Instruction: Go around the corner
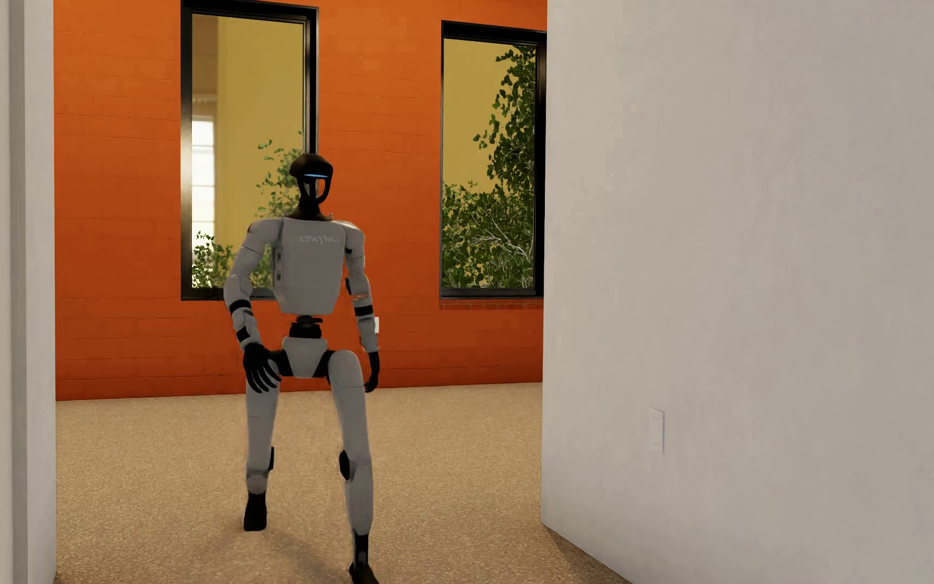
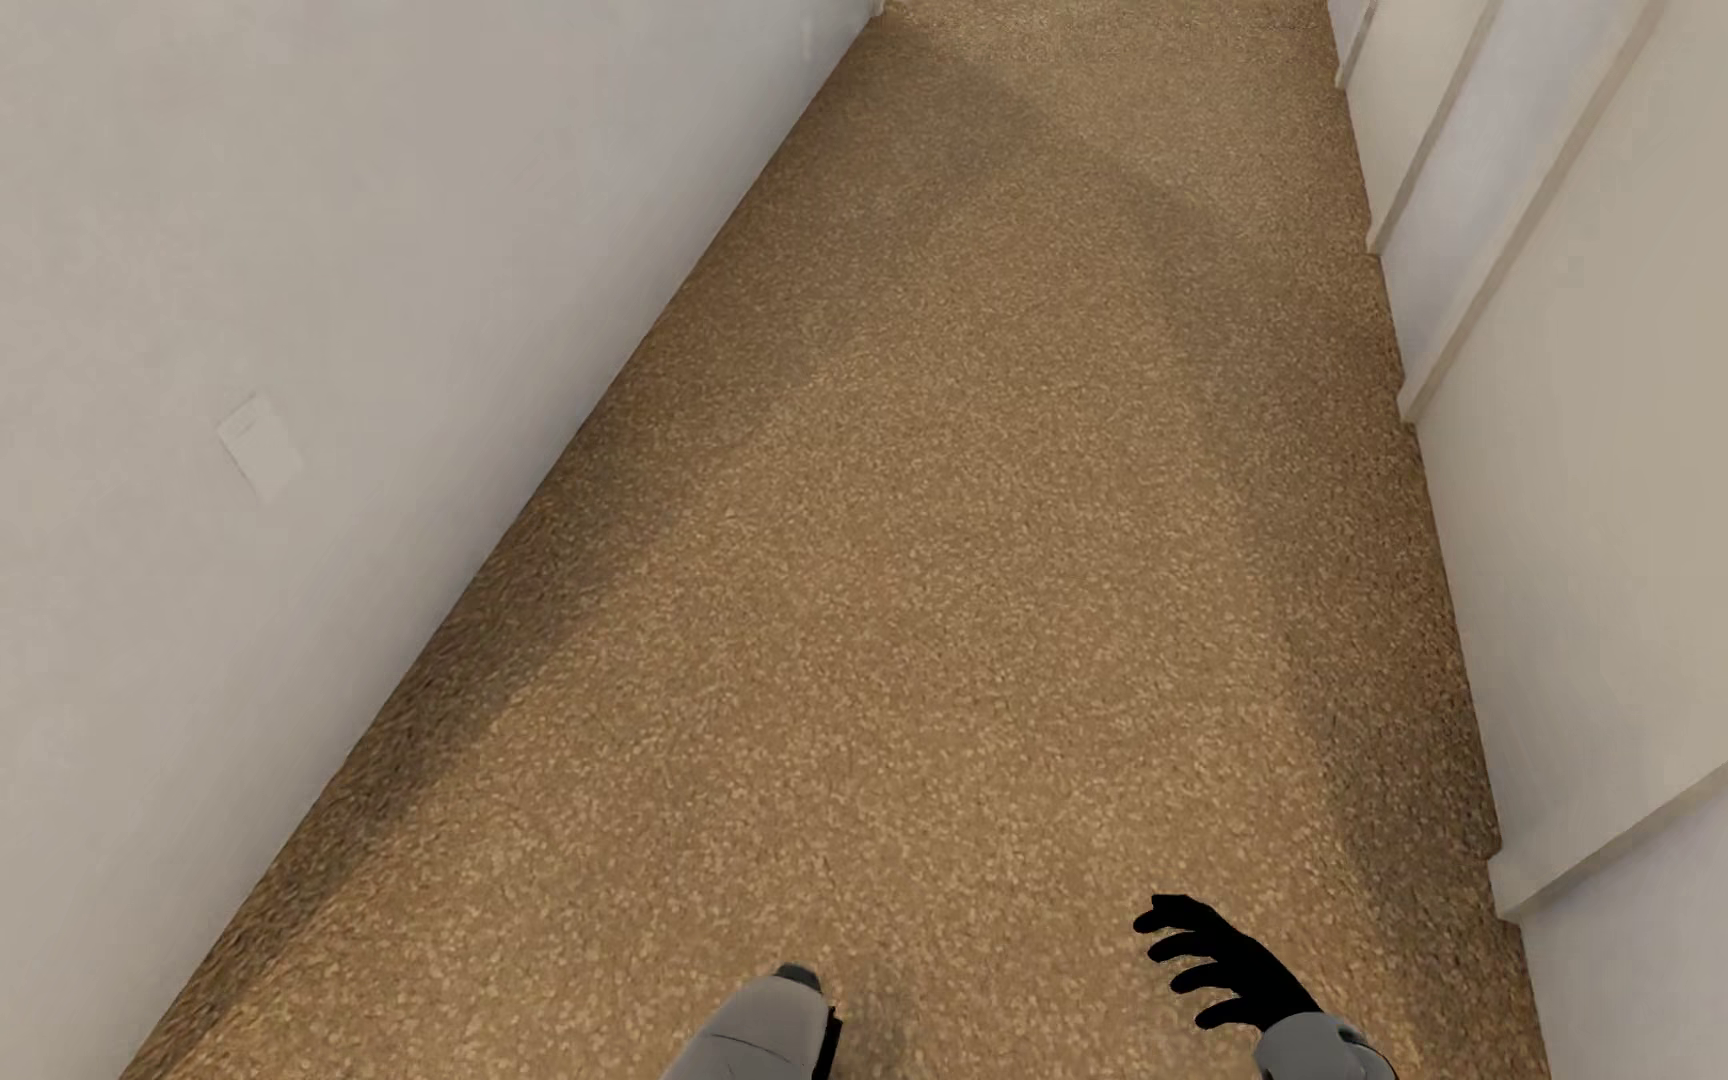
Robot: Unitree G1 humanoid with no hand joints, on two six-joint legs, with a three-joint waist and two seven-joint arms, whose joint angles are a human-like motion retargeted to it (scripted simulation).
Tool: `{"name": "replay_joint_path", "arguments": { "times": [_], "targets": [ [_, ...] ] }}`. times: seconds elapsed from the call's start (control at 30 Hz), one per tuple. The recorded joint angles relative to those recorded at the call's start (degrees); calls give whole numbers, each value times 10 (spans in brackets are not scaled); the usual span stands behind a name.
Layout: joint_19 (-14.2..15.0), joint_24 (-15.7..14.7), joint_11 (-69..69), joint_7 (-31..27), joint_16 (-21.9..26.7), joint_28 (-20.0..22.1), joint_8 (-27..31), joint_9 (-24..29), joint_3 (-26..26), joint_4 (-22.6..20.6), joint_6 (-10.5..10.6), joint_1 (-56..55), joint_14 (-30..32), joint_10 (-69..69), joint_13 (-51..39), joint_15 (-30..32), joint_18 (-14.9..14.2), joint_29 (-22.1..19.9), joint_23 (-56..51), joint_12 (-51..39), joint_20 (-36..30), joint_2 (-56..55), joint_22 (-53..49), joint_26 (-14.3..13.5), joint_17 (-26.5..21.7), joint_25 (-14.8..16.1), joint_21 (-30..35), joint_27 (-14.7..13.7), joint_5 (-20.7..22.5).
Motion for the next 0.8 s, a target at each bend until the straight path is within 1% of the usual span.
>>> {"name": "replay_joint_path", "arguments": {
  "times": [0.03, 0.07, 0.1, 0.13, 0.17, 0.2, 0.27, 0.3, 0.33, 0.37, 0.4, 0.43, 0.47, 0.5, 0.53, 0.57, 0.6, 0.63, 0.67, 0.7, 0.73, 0.77, 0.8],
  "targets": [
    [0, 0, 110, 0, -3, 0, 0, -1, -17, -24, -17, 5, 13, 63, 20, 117, 0, 0, 16, -4, -13, -32, 24, 0, 18, 0, 3, 0, -14],
    [0, 0, 247, 0, -7, 0, 0, 19, -40, -62, -26, 58, -11, 73, 43, 198, 0, 0, 23, -11, -7, -77, 21, 0, 23, 0, 10, 0, -19],
    [0, 0, 369, 0, -15, 0, 0, 30, -68, -84, -25, 105, -35, 70, 52, 171, 0, 0, 40, -17, -6, -135, 6, 0, 29, 0, 43, 0, -11],
    [0, 0, 445, 0, -22, 0, 0, 35, -95, -92, -22, 167, -44, 37, 59, 114, 0, 0, 79, -25, 1, -209, -18, 0, 41, 0, 74, 0, 3],
    [0, 0, 450, 0, -33, 0, 0, 30, -131, -83, -3, 225, -45, -4, 89, 95, 0, 0, 103, -31, 14, -279, -57, 0, 58, 0, 49, 0, 35],
    [0, 0, 390, 0, -37, 0, 0, 33, -171, -85, 6, 289, -45, -49, 115, 116, 0, 0, 124, -35, 26, -332, -100, 0, 60, 0, 68, 0, 48],
    [0, 0, 146, 0, -36, 0, 0, 31, -241, -66, 24, 395, -49, -115, 166, 204, 0, 0, 162, -55, 35, -411, -196, 0, 57, 0, 106, 0, 65],
    [0, 0, 23, 0, -31, 0, 0, 27, -266, -62, 21, 428, -60, -129, 184, 175, 0, 0, 179, -78, 38, -441, -239, 0, 56, 0, 112, 0, 54],
    [0, 0, -73, 0, -22, 0, 0, 24, -287, -61, 16, 459, -79, -139, 191, 29, 0, 0, 199, -106, 36, -458, -267, 0, 46, 0, 180, 0, 46],
    [0, 0, -93, 0, -17, 0, 0, 20, -310, -54, 13, 489, -101, -135, 210, -125, 0, 0, 205, -126, 46, -477, -297, 0, 41, 0, 200, 0, 32],
    [0, 0, -86, 0, -16, 0, 0, 21, -334, -50, 10, 514, -114, -132, 225, -168, 0, 0, 210, -142, 61, -498, -312, 0, 37, 0, 216, 0, 12],
    [0, 0, -87, 0, -20, 0, 0, 28, -348, -36, 16, 549, -98, -125, 236, -112, 0, 0, 225, -145, 80, -514, -320, 0, 35, 0, 229, 0, 13],
    [0, 0, -60, 0, -26, 0, 0, 24, -360, -20, 24, 558, -45, -94, 245, 20, 0, 0, 232, -139, 94, -533, -318, 0, 34, 0, 230, 0, 24],
    [0, 0, -33, 0, -32, 0, 0, 4, -355, -2, 37, 542, 40, -40, 254, 156, 0, 0, 247, -127, 102, -548, -306, 0, 41, 0, 220, 0, 45],
    [0, 0, 12, 0, -41, 0, 0, 2, -335, 20, 58, 520, 142, 52, 257, 206, 0, 0, 256, -114, 96, -540, -279, 0, 42, 0, 227, 0, 81],
    [0, 0, 46, 0, -50, 0, 0, 13, -310, 25, 70, 487, 198, 156, 248, 194, 0, 0, 254, -105, 76, -507, -239, 0, 38, 0, 233, 0, 109],
    [0, 0, 42, 0, -54, 0, 0, 24, -290, 24, 72, 427, 149, 269, 225, 167, 0, 0, 244, -105, 53, -457, -200, 0, 35, 0, 251, 0, 127],
    [0, 0, 20, 0, -54, 0, 0, 32, -267, 21, 68, 366, 64, 345, 200, 132, 0, 0, 224, -102, 22, -393, -161, 0, 35, 0, 242, 0, 141],
    [0, 0, -9, 0, -52, 0, 0, 33, -235, 9, 55, 304, 3, 379, 174, 92, 0, 0, 197, -92, 0, -330, -129, 0, 37, 0, 228, 0, 141],
    [0, 0, -38, 0, -48, 0, 0, 33, -195, -7, 38, 262, -29, 361, 158, 48, 0, 0, 152, -68, -10, -265, -114, 0, 36, 0, 194, 0, 129],
    [0, 0, -66, 0, -42, 0, 0, 33, -158, -15, 26, 219, -40, 301, 136, 6, 0, 0, 108, -47, -19, -208, -101, 0, 32, 0, 168, 0, 117],
    [0, 0, -89, 0, -37, 0, 0, 31, -127, -20, 15, 187, -36, 210, 116, -31, 0, 0, 58, -28, -27, -160, -89, 0, 27, 0, 138, 0, 100],
    [0, 0, -108, 0, -33, 0, 0, 29, -102, -18, 10, 167, -26, 100, 93, -65, 0, 0, 19, -9, -32, -115, -76, 0, 26, 0, 103, 0, 87]
  ]
}}
